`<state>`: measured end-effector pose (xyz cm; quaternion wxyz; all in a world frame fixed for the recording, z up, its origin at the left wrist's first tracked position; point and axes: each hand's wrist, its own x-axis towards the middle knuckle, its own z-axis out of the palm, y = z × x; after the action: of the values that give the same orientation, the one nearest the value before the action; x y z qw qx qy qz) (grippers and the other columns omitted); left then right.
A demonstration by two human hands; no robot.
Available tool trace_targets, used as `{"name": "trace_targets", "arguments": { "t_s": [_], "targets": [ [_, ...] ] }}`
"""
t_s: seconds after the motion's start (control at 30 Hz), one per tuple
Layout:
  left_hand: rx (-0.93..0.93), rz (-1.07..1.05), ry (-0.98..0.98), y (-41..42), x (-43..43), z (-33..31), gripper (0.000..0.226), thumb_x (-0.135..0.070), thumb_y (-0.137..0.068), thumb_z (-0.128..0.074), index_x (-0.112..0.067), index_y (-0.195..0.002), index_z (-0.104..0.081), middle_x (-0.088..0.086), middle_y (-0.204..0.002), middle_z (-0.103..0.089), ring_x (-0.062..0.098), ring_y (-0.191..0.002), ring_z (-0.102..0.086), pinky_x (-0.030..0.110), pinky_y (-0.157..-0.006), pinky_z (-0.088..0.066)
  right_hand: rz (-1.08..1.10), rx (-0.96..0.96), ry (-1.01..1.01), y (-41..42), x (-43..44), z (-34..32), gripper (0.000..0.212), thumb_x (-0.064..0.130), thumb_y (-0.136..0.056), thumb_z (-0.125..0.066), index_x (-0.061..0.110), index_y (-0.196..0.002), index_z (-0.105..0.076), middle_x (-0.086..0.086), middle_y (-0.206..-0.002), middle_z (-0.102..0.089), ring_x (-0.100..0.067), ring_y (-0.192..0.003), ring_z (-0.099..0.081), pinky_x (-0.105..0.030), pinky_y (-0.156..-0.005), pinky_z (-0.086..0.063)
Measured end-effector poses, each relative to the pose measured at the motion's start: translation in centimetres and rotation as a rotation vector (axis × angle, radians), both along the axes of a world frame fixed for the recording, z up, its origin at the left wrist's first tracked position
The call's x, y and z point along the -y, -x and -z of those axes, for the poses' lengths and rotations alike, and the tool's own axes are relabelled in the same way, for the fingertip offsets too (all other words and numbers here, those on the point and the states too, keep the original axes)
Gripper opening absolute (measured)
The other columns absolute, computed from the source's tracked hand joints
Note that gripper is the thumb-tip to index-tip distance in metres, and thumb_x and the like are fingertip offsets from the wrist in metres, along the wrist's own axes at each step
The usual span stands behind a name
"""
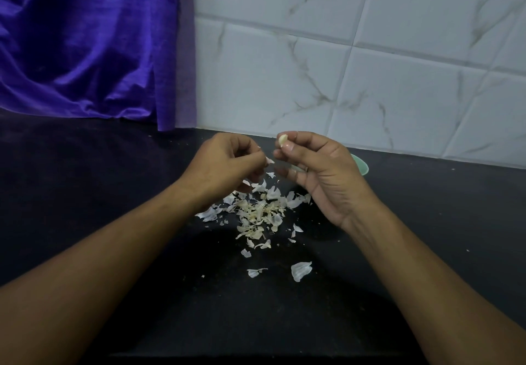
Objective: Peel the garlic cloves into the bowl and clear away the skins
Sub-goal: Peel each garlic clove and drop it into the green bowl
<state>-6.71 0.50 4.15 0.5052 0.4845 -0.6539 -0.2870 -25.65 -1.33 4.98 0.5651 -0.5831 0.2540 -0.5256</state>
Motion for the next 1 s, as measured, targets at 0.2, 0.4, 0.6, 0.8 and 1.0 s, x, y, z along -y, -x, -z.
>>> {"name": "trace_targets", "arguments": {
  "t_s": [0.2,0.4,0.6,0.8,1.0],
  "targets": [
    [0.208,-0.099,0.081,-0.02,0.16,0.13,0.024,-0.019,-0.098,-0.059,-0.018,-0.081,-0.076,-0.002,-0.075,-0.076,0.015,-0.074,-0.073,0.043,-0.073,-0.063,-0.046,0.097,-0.067,0.53,0.10,-0.37,0.025,0.010,-0.089,-0.071,0.010,-0.114,-0.071,-0.007,-0.100,-0.074,-0.021,-0.094,-0.070,-0.037,-0.086,-0.061],
    [0.312,-0.143,0.142,-0.11,0.19,0.30,0.012,-0.037,-0.095,-0.073,-0.030,-0.087,-0.079,-0.014,-0.075,-0.075,-0.001,-0.071,-0.069,0.029,-0.070,-0.056,0.029,0.093,-0.075,0.63,-0.12,-0.53,0.021,0.008,-0.097,-0.066,0.009,-0.117,-0.069,-0.010,-0.104,-0.076,-0.022,-0.095,-0.073,-0.036,-0.083,-0.062],
    [0.342,-0.226,0.156,-0.13,-0.17,0.01,0.023,-0.041,-0.075,-0.091,-0.027,-0.070,-0.074,-0.018,-0.069,-0.073,-0.002,-0.067,-0.068,0.032,-0.067,-0.058,0.082,0.092,-0.056,0.66,-0.34,-0.70,0.010,0.010,-0.094,-0.069,0.010,-0.104,-0.067,-0.012,-0.102,-0.077,-0.022,-0.090,-0.074,-0.032,-0.076,-0.063],
    [0.404,-0.199,0.172,-0.34,0.28,0.41,0.026,-0.032,-0.074,-0.093,-0.030,-0.080,-0.067,-0.014,-0.075,-0.071,0.004,-0.071,-0.068,0.045,-0.075,-0.061,0.097,0.050,-0.033,0.52,-0.57,-0.70,0.010,0.011,-0.095,-0.069,0.010,-0.105,-0.066,-0.013,-0.103,-0.078,-0.023,-0.087,-0.075,-0.030,-0.071,-0.063],
    [0.528,-0.271,0.237,-0.37,0.33,0.47,0.032,-0.051,-0.086,-0.077,-0.027,-0.071,-0.062,-0.011,-0.065,-0.063,0.007,-0.065,-0.060,0.036,-0.064,-0.054,0.114,0.008,-0.023,0.42,-0.73,-0.75,0.013,0.013,-0.096,-0.069,0.009,-0.108,-0.070,-0.012,-0.103,-0.078,-0.022,-0.083,-0.075,-0.028,-0.067,-0.062]
  ]
}}
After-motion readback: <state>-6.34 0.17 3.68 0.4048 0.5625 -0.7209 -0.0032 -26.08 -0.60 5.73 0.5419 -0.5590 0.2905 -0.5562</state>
